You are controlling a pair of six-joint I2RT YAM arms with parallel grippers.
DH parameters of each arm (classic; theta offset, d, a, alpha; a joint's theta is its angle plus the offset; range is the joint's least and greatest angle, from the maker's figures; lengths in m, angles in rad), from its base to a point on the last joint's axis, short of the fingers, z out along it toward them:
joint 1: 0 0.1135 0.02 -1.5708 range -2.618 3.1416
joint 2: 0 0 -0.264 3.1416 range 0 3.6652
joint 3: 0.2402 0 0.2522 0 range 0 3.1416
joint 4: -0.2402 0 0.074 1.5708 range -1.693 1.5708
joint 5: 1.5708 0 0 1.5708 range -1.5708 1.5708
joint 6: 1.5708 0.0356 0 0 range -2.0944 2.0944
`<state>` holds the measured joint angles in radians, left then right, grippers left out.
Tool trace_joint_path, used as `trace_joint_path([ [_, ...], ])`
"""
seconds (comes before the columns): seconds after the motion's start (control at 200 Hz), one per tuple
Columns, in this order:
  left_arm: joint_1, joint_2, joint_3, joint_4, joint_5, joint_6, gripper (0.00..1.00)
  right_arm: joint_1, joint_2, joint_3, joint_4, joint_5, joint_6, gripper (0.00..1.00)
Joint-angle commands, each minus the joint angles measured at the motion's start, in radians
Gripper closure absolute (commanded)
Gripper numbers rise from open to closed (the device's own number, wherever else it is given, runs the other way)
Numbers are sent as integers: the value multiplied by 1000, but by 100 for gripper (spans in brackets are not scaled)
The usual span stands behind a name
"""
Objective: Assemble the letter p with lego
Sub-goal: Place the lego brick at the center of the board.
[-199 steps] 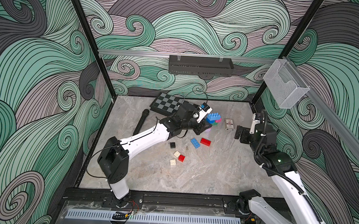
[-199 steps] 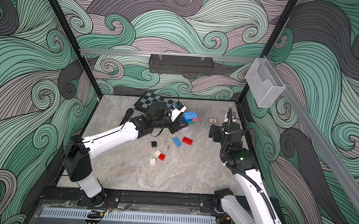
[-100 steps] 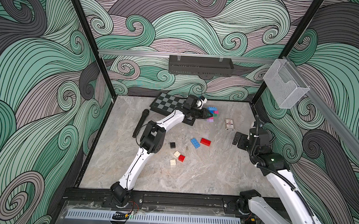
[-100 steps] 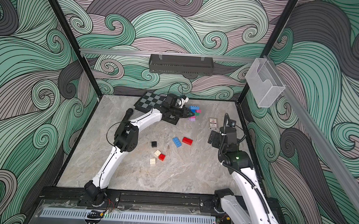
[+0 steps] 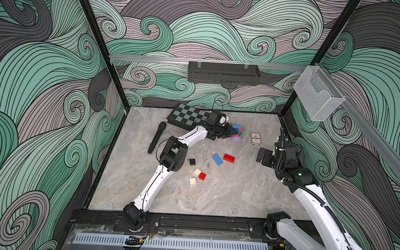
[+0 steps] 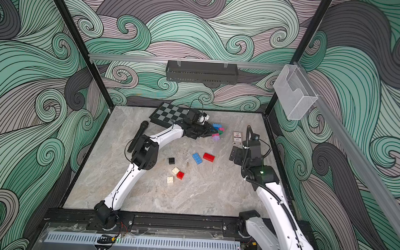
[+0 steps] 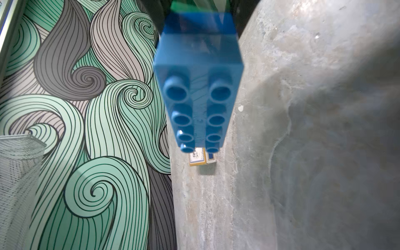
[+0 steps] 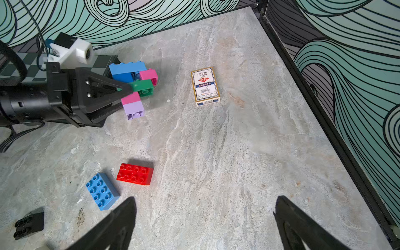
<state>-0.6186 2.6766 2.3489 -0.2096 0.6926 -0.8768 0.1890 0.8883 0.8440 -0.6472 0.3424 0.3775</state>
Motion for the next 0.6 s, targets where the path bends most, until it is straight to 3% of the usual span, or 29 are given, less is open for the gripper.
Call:
trace_joint_path([
  [0.0, -12, 41, 46, -30, -9, -25, 100, -5, 0, -6, 16, -20, 14, 1],
  [0.265, -18, 74, 36, -43, -13, -31, 100, -5, 0, -12, 23, -32, 9, 1],
  [0.485, -15, 61, -10, -59, -41, -22, 72, -5, 4, -14, 26, -39, 7, 1],
  [0.51, -15, 59, -15, -67, -48, -20, 68, -5, 5, -14, 27, -39, 7, 1],
  [0.555, -14, 54, -26, -84, -64, -16, 52, -5, 6, -15, 26, -39, 5, 1],
  [0.595, -11, 49, -40, -89, -73, -11, 49, -5, 7, -14, 27, -41, 6, 1],
])
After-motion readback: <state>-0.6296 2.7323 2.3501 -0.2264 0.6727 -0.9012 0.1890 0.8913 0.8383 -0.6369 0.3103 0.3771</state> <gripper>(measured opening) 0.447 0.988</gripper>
